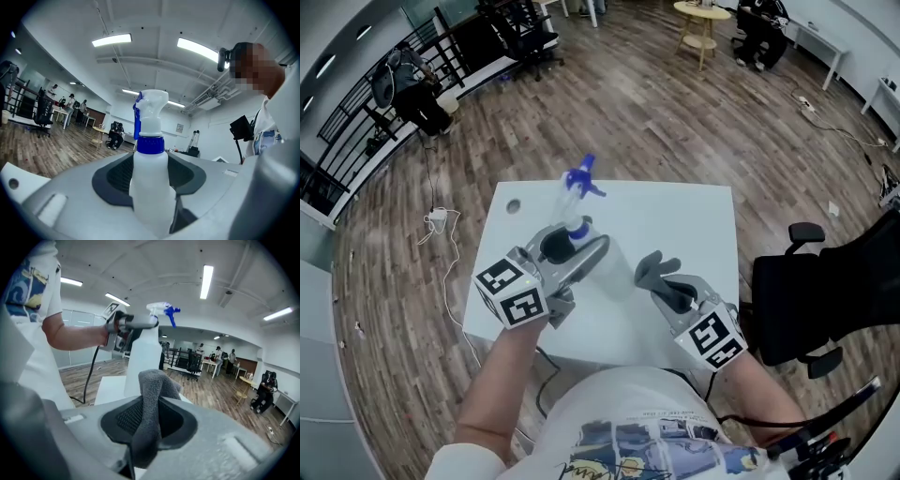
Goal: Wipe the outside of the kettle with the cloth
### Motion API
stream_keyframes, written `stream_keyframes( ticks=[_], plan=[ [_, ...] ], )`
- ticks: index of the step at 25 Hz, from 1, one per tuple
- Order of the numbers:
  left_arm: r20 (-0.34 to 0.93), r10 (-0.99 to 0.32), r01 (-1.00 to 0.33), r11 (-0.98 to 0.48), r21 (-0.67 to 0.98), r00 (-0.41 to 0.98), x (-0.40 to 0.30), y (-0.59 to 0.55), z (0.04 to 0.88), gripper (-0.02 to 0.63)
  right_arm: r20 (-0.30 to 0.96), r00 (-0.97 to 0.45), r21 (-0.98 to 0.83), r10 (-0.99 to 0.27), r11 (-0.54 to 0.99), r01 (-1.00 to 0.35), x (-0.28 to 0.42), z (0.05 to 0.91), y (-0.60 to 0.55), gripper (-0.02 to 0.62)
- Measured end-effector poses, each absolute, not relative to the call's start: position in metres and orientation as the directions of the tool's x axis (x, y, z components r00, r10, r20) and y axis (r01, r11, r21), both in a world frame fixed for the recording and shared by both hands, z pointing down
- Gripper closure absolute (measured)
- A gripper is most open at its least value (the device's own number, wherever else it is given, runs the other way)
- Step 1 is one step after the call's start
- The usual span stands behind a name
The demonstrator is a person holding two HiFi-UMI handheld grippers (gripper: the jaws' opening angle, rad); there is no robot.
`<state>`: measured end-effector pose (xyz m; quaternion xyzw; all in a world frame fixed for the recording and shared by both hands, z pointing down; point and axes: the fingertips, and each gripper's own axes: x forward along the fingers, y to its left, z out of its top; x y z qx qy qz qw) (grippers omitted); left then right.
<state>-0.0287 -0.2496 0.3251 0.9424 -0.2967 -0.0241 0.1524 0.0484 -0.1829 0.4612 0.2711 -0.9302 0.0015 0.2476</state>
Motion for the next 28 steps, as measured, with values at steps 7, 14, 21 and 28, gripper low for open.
stream_keyframes(
  ticks=[7,14,21,28],
  plan=[
    [0.067,-0.563,-0.551,-0.767,0.328,0.824,-0.024,-0.251,0.337,0.396,0.350,-0.759,0.256,-0.550,0.835,-0.487,0.023,0.369,-0.188,0.517],
    [0.070,-0.587,-0.573,-0.747,0.337,0.807,-0.021,-0.249,0.340,0.396,0.375,-0.755,0.285,-0.538,0.842,-0.458,0.008,0.402,-0.175,0.518],
    [0.031,-0.600,-0.577,-0.752,0.319,0.799,-0.024,-0.249,0.330,0.396,0.463,-0.714,0.273,-0.525,0.851,-0.449,0.021,0.453,-0.166,0.517],
    [0.025,-0.628,-0.604,-0.737,0.304,0.778,-0.029,-0.252,0.321,0.396,0.560,-0.659,0.239,-0.503,0.859,-0.453,0.034,0.508,-0.162,0.517]
  ],
)
